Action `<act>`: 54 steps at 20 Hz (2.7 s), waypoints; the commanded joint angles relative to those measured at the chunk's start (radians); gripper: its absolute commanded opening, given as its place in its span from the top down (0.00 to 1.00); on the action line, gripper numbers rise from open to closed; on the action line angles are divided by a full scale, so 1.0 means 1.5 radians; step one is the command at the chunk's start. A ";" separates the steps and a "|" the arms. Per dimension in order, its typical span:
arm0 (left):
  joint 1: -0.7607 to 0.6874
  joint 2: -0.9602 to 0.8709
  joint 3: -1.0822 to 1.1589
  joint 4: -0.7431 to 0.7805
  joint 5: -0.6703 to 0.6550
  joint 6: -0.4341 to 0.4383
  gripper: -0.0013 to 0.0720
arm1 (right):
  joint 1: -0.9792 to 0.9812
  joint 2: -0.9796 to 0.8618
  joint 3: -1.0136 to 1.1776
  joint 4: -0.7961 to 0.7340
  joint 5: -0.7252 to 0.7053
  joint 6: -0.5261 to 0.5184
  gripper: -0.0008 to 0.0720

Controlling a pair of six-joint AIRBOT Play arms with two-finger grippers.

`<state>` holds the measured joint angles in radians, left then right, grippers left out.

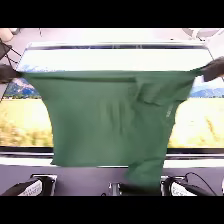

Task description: Fold the shirts.

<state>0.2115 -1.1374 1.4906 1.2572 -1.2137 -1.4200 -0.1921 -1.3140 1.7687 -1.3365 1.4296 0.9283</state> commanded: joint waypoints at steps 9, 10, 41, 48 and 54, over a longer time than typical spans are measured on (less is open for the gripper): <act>-0.012 -0.457 0.149 -0.073 0.133 0.004 0.95 | 0.122 -0.357 -0.003 -0.047 -0.438 0.149 0.97; -0.014 -0.468 0.149 -0.091 0.140 0.004 0.95 | 0.122 -0.370 -0.003 -0.043 -0.424 0.155 0.97; -0.021 -0.473 0.089 -0.037 -0.158 0.004 0.95 | 0.122 -0.379 -0.030 -0.112 -0.019 0.152 0.97; -0.012 -0.469 0.100 -0.098 -0.188 0.004 0.25 | 0.117 -0.352 -0.022 -0.126 0.014 0.099 0.31; 0.061 -0.345 0.018 -0.032 -0.257 0.007 0.26 | -0.024 -0.238 -0.093 -0.106 0.179 0.064 0.35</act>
<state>0.2588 -1.7424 1.5974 1.1511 -1.5612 -1.4139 -0.1371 -1.7470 1.6989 -1.5185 1.5993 1.0454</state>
